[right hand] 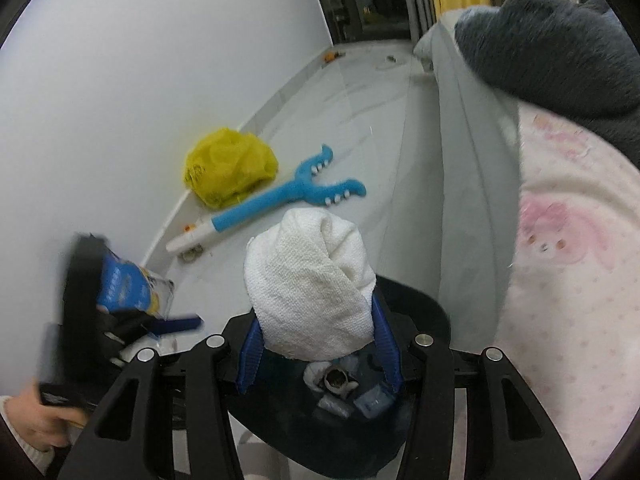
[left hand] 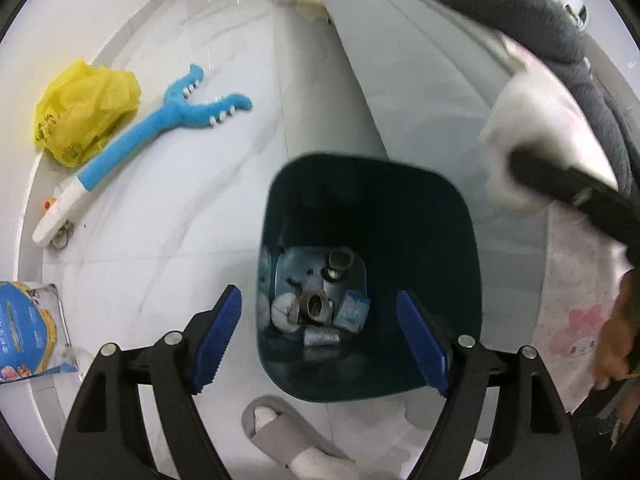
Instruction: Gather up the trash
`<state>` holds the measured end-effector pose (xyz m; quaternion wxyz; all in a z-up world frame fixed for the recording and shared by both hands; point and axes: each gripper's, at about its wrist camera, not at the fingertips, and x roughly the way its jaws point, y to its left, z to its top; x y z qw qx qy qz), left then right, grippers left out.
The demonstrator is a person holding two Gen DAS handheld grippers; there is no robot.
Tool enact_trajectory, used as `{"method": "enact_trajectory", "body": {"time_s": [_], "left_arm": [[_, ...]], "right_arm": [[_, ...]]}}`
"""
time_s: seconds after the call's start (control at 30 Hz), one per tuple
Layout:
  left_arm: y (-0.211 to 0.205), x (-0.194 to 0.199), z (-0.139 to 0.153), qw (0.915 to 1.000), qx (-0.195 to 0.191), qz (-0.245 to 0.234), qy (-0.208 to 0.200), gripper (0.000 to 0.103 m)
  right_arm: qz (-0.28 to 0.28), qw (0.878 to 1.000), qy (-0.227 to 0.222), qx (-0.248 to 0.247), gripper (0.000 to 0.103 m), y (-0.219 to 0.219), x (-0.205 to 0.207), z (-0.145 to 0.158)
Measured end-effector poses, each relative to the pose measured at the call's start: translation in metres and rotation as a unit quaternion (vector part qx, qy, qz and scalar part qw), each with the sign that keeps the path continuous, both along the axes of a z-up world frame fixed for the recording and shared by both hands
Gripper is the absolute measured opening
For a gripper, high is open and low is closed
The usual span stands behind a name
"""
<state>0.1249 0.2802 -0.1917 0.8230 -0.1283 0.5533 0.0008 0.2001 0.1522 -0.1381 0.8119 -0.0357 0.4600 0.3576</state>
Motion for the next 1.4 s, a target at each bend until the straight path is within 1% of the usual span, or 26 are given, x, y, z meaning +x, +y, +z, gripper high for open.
{"method": "enact_trajectory", "body": {"time_s": [0.13,0.33,0.37,0.47,0.6,0.77,0.87,0.93,1.0,1.1,1.2,1.33,1.4], "left_arm": [[0.007,-0.001,0.019,0.9991,0.009,0.008,-0.041,0.082],[0.014,-0.005,0.05,0.9941,0.029,0.024,-0.101,0.08],[0.014,-0.006,0.056,0.9927,0.036,0.024,-0.112,0.08],[0.009,-0.01,0.076,0.9885,0.03,0.026,-0.146,0.077],[0.001,-0.014,0.103,0.98,0.046,0.019,-0.193,0.072],[-0.005,-0.019,0.12,0.9724,0.032,0.02,-0.23,0.071],[-0.008,-0.019,0.125,0.9703,0.03,0.021,-0.239,0.071],[-0.01,-0.021,0.128,0.9689,0.027,0.022,-0.245,0.071],[-0.013,-0.022,0.133,0.9676,0.027,0.023,-0.25,0.071],[-0.02,-0.023,0.143,0.9654,0.023,0.024,-0.259,0.071],[-0.029,-0.024,0.152,0.9635,0.021,0.02,-0.266,0.071],[-0.046,-0.023,0.159,0.9616,0.037,0.006,-0.272,0.071],[-0.056,-0.023,0.164,0.9601,0.053,-0.003,-0.275,0.071]], "right_arm": [[0.007,0.999,0.015,-0.031,0.05,0.014,-0.002,-0.015],[0.018,0.998,0.037,-0.054,0.05,0.022,-0.004,-0.033],[0.018,0.997,0.039,-0.059,0.05,0.023,-0.005,-0.035],[0.019,0.996,0.05,-0.068,0.05,0.023,-0.005,-0.042],[0.021,0.995,0.065,-0.077,0.05,0.025,-0.005,-0.053],[0.026,0.991,0.08,-0.1,0.051,0.026,-0.009,-0.067],[0.028,0.989,0.087,-0.113,0.054,0.025,-0.011,-0.073],[0.028,0.989,0.091,-0.116,0.065,0.022,-0.013,-0.074],[0.027,0.989,0.087,-0.113,0.07,0.018,-0.015,-0.071],[0.025,0.992,0.078,-0.1,0.07,0.011,-0.018,-0.062],[0.014,0.994,0.066,-0.081,0.07,0.001,-0.02,-0.046],[-0.006,0.998,0.027,-0.048,0.07,-0.023,-0.025,-0.01],[-0.019,0.999,0.006,-0.035,0.07,-0.039,-0.03,0.006]]}}
